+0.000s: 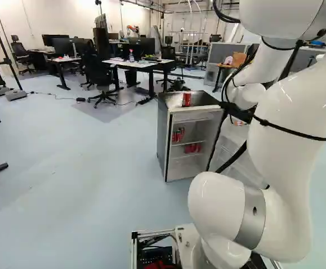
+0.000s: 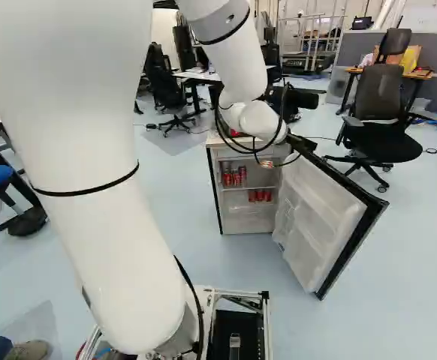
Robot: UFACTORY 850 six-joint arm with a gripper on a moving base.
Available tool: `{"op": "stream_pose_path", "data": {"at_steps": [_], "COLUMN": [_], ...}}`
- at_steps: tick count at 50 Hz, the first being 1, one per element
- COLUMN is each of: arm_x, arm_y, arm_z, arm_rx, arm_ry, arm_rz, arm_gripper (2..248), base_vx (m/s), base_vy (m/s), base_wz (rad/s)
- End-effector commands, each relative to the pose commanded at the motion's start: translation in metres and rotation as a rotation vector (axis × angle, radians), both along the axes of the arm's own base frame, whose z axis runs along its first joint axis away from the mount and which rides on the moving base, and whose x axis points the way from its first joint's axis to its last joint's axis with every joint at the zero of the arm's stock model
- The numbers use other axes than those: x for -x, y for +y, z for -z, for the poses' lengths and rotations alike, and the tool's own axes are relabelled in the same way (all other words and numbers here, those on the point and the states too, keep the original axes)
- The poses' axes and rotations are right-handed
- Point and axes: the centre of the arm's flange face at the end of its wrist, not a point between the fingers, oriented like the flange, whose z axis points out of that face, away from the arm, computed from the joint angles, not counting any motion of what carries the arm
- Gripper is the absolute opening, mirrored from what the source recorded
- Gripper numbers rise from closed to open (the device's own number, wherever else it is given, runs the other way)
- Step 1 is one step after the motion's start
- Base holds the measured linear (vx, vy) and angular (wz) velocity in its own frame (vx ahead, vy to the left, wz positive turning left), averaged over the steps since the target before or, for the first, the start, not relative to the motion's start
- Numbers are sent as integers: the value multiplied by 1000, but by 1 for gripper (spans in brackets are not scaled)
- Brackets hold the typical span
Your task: Grab a drink from the fridge
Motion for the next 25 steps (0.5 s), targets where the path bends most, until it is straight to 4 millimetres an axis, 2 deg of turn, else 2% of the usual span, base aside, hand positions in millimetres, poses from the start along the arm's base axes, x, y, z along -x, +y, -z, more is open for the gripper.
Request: {"op": "stream_pose_path", "data": {"at_steps": [25], "arm_x": [6], "arm_y": [-37], "arm_z": [-20], "arm_rx": [-60], "arm_ry": [5], "arm_rz": [115], "arm_gripper": [247], "base_vx": [0], "base_vy": [0], "base_wz": [0]}}
